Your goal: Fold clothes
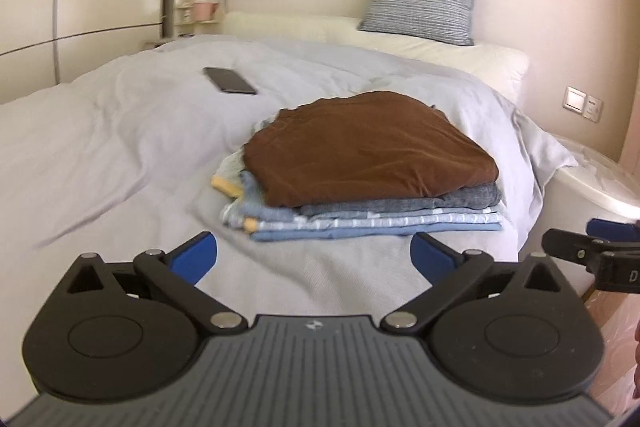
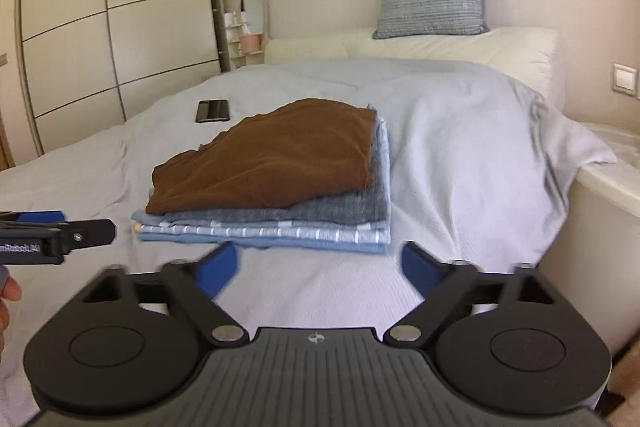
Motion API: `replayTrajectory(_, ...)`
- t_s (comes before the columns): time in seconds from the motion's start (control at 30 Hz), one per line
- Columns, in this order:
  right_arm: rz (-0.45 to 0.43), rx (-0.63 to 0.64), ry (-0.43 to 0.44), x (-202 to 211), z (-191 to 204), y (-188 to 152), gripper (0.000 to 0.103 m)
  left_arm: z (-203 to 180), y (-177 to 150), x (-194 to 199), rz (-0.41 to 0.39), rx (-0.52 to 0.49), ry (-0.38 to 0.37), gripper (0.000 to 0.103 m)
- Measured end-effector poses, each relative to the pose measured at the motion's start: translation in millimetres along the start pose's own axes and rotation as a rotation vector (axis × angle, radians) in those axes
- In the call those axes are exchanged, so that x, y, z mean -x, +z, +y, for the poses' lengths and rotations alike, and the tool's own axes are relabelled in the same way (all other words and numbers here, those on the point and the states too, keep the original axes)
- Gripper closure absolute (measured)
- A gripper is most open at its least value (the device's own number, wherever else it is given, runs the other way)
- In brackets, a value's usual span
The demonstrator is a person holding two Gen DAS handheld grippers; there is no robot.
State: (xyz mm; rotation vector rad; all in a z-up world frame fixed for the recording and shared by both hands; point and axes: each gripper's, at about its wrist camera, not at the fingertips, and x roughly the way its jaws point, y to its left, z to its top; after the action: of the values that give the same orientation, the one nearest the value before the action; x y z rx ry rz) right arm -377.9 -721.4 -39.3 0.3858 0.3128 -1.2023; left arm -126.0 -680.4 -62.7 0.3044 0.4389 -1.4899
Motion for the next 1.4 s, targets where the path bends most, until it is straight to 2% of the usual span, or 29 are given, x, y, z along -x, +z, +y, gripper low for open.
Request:
replayTrajectory(0.1, 0.012, -0.018, -0.007, 18.7, 9.5, -1.2, 0.004, 4.6, -0.6, 23.1, -0.003, 0.027, 0.014, 0.001)
replayTrajectory(0.2, 0.024, -0.036, -0.015, 37.4, 18.9, -2.4, 0.002, 2.9, -2.7, 43.3, -0.012, 0.000, 0.019, 0.001)
replayTrajectory(0.37, 0.056, -0.053, -0.029, 65.4, 34.4, -3.3, 0.000, 0.8, -12.6, 70.9, -0.013, 0.002, -0.024, 0.001)
replayTrajectory(0.47, 0.084, -0.069, -0.037, 76.5, 40.9, -3.6, 0.000, 4.3, -16.3, 85.2, -0.016, 0.029, -0.023, 0.001)
replayTrajectory(0.63, 0.099, -0.086, -0.070, 99.1, 54.8, -5.1, 0.000, 9.8, -18.4, 106.6, 0.013, -0.019, 0.006, 0.001)
replayTrajectory(0.83, 0.090, -0.049, -0.104, 127.1, 82.3, -7.9, 0.000, 17.2, -28.7, 115.2, 0.058, -0.029, 0.031, 0.001)
replayTrajectory(1.07, 0.116, -0.003, -0.098, 135.0, 102.5, -12.6, 0.000, 23.3, -34.9, 123.0, 0.079, -0.013, 0.046, 0.001)
replayTrajectory(1.4, 0.118, -0.040, -0.093, 135.6, 96.1, -12.3, 0.000, 16.1, -29.5, 122.7, 0.081, -0.039, 0.037, 0.001)
